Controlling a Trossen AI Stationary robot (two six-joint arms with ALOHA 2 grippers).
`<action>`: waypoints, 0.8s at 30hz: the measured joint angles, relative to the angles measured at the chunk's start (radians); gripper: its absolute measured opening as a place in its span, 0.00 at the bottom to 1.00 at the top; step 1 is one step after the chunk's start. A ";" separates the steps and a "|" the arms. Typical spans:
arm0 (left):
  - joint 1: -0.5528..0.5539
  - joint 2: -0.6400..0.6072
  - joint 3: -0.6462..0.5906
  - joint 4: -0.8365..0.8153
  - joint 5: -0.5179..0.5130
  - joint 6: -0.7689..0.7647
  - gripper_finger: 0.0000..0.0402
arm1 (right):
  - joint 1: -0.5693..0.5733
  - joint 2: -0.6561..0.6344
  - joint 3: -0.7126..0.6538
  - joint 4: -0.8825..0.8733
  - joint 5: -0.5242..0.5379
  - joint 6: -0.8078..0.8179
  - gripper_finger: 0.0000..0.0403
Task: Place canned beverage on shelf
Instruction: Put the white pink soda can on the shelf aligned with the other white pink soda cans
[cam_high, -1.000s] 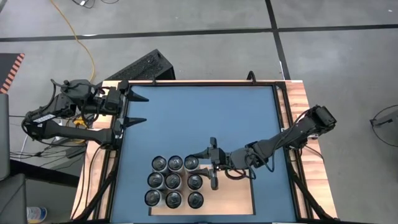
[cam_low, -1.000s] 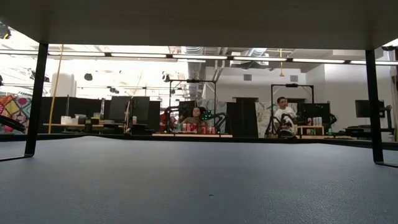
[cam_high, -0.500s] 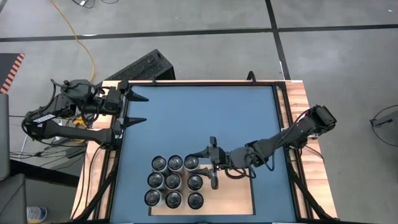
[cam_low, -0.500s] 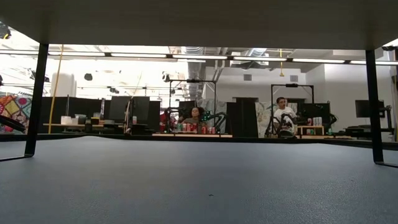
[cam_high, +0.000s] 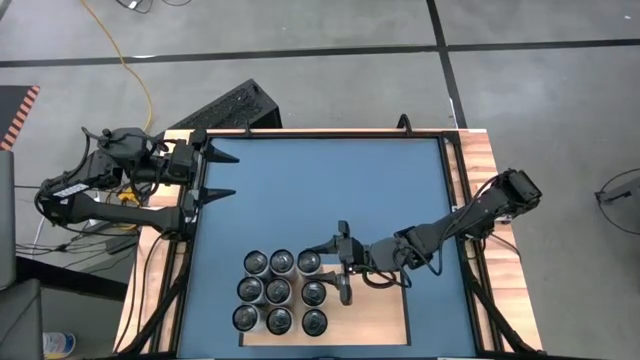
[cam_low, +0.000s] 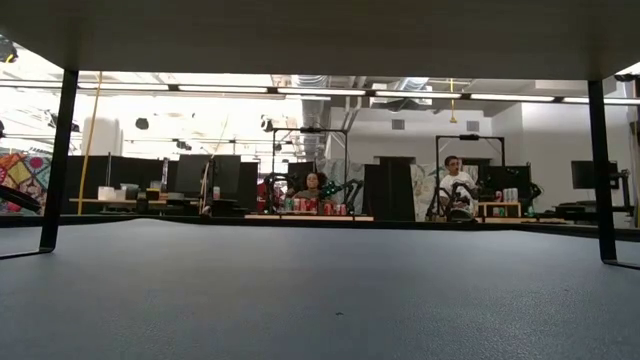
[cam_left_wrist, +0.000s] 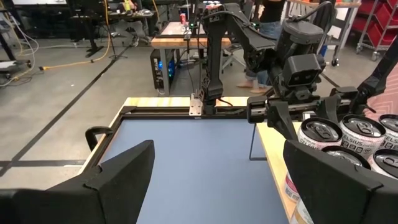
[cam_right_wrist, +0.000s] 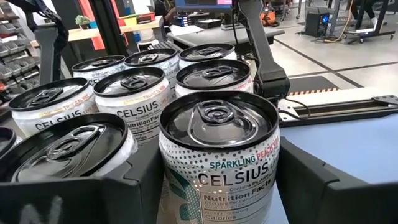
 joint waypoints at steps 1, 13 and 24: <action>0.000 0.000 0.000 0.000 0.000 0.001 0.85 | 0.000 0.000 0.000 0.000 0.000 0.000 0.62; 0.000 0.000 0.000 0.000 0.000 0.002 0.85 | 0.001 -0.001 0.000 -0.014 0.007 0.017 0.66; 0.000 0.000 0.000 0.000 0.001 0.013 0.85 | 0.008 -0.015 -0.002 -0.055 0.010 0.038 0.76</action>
